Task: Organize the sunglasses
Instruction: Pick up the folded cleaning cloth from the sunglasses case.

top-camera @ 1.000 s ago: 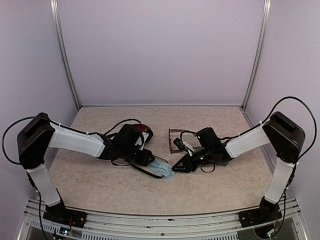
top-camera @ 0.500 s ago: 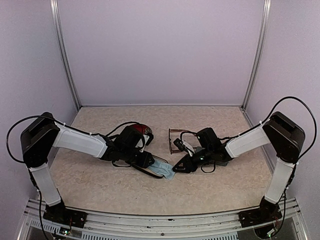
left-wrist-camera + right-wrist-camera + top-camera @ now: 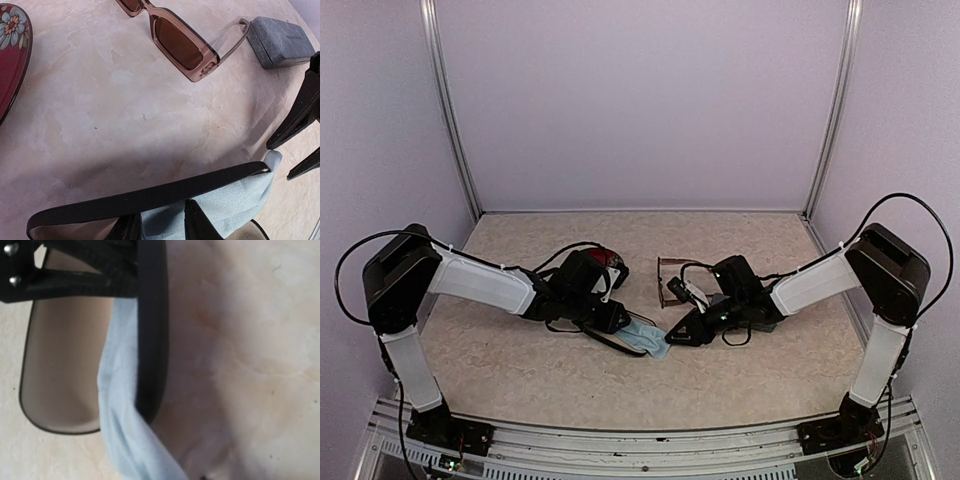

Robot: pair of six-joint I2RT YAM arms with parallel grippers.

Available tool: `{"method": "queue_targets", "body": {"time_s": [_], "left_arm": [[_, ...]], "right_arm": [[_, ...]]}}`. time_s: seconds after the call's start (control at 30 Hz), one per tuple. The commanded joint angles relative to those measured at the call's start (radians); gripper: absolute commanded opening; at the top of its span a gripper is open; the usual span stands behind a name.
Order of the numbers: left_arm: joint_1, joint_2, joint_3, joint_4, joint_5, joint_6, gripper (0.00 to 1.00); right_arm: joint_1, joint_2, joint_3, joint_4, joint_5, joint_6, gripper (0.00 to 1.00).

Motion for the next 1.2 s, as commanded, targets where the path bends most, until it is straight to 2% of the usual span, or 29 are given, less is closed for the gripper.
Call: {"method": "queue_targets", "body": {"time_s": [0.0, 0.4, 0.77, 0.93, 1.17], "left_arm": [[0.008, 0.019, 0.022, 0.029, 0.015, -0.007, 0.28], [0.01, 0.024, 0.023, 0.031, 0.018, -0.012, 0.11], [0.006, 0.015, 0.023, 0.025, 0.017, -0.017, 0.04], [0.005, 0.013, 0.024, 0.023, 0.018, -0.018, 0.02], [0.003, 0.013, 0.024, 0.02, 0.019, -0.017, 0.01]], "right_arm": [[0.008, 0.002, 0.012, -0.017, 0.003, -0.017, 0.34], [0.008, 0.002, 0.01, -0.025, -0.002, -0.028, 0.33], [0.017, 0.024, 0.024, -0.007, -0.036, -0.028, 0.3], [0.018, 0.035, 0.032, -0.006, -0.044, -0.028, 0.25], [0.018, 0.034, 0.039, 0.003, -0.055, -0.025, 0.12]]}}
